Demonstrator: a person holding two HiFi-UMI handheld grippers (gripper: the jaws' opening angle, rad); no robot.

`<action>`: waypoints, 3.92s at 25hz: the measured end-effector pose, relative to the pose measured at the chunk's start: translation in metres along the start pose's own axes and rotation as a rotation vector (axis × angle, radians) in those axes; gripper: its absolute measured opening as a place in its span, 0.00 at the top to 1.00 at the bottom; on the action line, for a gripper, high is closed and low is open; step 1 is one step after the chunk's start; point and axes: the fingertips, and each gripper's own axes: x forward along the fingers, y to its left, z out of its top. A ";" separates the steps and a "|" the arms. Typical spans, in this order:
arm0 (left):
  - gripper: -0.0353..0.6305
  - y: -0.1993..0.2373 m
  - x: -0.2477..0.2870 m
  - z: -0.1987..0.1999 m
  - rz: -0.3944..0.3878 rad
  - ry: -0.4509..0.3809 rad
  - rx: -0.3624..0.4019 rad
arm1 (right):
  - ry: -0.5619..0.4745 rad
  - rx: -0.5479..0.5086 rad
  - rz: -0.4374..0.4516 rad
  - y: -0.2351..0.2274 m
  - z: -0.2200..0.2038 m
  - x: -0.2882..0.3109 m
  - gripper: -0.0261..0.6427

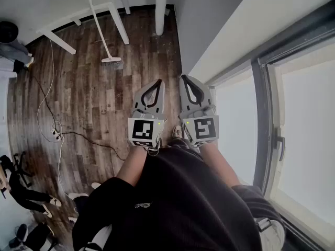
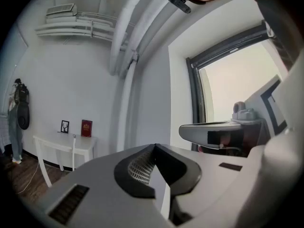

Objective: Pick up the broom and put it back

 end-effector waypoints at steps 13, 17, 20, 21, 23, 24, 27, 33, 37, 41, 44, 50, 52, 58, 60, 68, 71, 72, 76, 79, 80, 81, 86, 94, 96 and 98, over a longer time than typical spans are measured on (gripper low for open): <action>0.95 0.106 -0.054 -0.021 0.140 0.019 -0.043 | -0.032 0.057 0.114 0.084 -0.004 0.051 0.93; 0.95 0.144 -0.081 -0.024 0.193 0.028 -0.043 | 0.002 0.074 0.177 0.126 -0.013 0.073 0.93; 0.95 0.165 -0.102 -0.033 0.208 0.054 -0.047 | 0.010 0.138 0.221 0.159 -0.014 0.086 0.93; 0.95 0.173 -0.109 -0.037 0.215 0.064 -0.053 | 0.013 0.146 0.233 0.169 -0.014 0.091 0.93; 0.95 0.191 -0.121 -0.047 0.244 0.081 -0.070 | 0.028 0.135 0.256 0.184 -0.017 0.100 0.93; 0.95 0.200 -0.126 -0.052 0.265 0.088 -0.080 | 0.036 0.129 0.265 0.189 -0.020 0.105 0.93; 0.95 0.220 -0.130 -0.063 0.322 0.098 -0.101 | 0.050 0.126 0.282 0.191 -0.027 0.123 0.93; 0.95 0.257 -0.103 -0.059 0.401 0.100 -0.093 | 0.030 0.140 0.359 0.193 -0.022 0.187 0.93; 0.95 0.287 -0.063 -0.054 0.473 0.099 -0.077 | 0.008 0.152 0.435 0.179 -0.020 0.245 0.93; 0.95 0.307 -0.022 -0.049 0.539 0.101 -0.126 | 0.004 0.191 0.492 0.154 -0.008 0.300 0.93; 0.95 0.315 -0.001 -0.046 0.589 0.112 -0.122 | -0.009 0.207 0.533 0.140 -0.008 0.325 0.93; 0.95 0.328 0.019 -0.056 0.653 0.177 -0.119 | 0.041 0.254 0.612 0.143 -0.037 0.356 0.93; 0.95 0.335 0.019 -0.055 0.668 0.193 -0.112 | 0.049 0.268 0.629 0.148 -0.039 0.365 0.93; 0.95 0.363 0.022 -0.065 0.689 0.212 -0.119 | 0.055 0.279 0.644 0.163 -0.045 0.394 0.93; 0.95 0.378 0.025 -0.072 0.684 0.210 -0.135 | 0.075 0.266 0.635 0.167 -0.055 0.407 0.93; 0.95 0.458 0.049 -0.083 0.638 0.203 -0.165 | 0.130 0.189 0.588 0.183 -0.073 0.477 0.93; 0.95 0.488 0.056 -0.088 0.628 0.216 -0.166 | 0.162 0.179 0.586 0.198 -0.084 0.502 0.93; 0.95 0.497 0.057 -0.090 0.625 0.223 -0.171 | 0.179 0.176 0.582 0.204 -0.090 0.510 0.93; 0.95 0.535 0.051 -0.101 0.595 0.256 -0.205 | 0.253 0.162 0.584 0.238 -0.109 0.541 0.93; 0.95 0.574 0.035 -0.114 0.587 0.287 -0.230 | 0.303 0.149 0.606 0.269 -0.126 0.559 0.93; 0.95 0.588 0.031 -0.116 0.588 0.301 -0.219 | 0.313 0.144 0.603 0.276 -0.129 0.567 0.93; 0.95 0.602 0.028 -0.116 0.585 0.316 -0.198 | 0.321 0.141 0.592 0.280 -0.131 0.574 0.93; 0.95 0.650 0.038 -0.114 0.536 0.332 -0.150 | 0.351 0.136 0.530 0.288 -0.133 0.606 0.93; 0.95 0.645 0.085 -0.132 0.440 0.373 -0.170 | 0.394 0.102 0.476 0.265 -0.157 0.642 0.93; 0.95 0.644 0.095 -0.142 0.421 0.389 -0.189 | 0.410 0.107 0.465 0.260 -0.169 0.654 0.93; 0.95 0.647 0.107 -0.153 0.419 0.399 -0.213 | 0.430 0.114 0.459 0.254 -0.183 0.666 0.93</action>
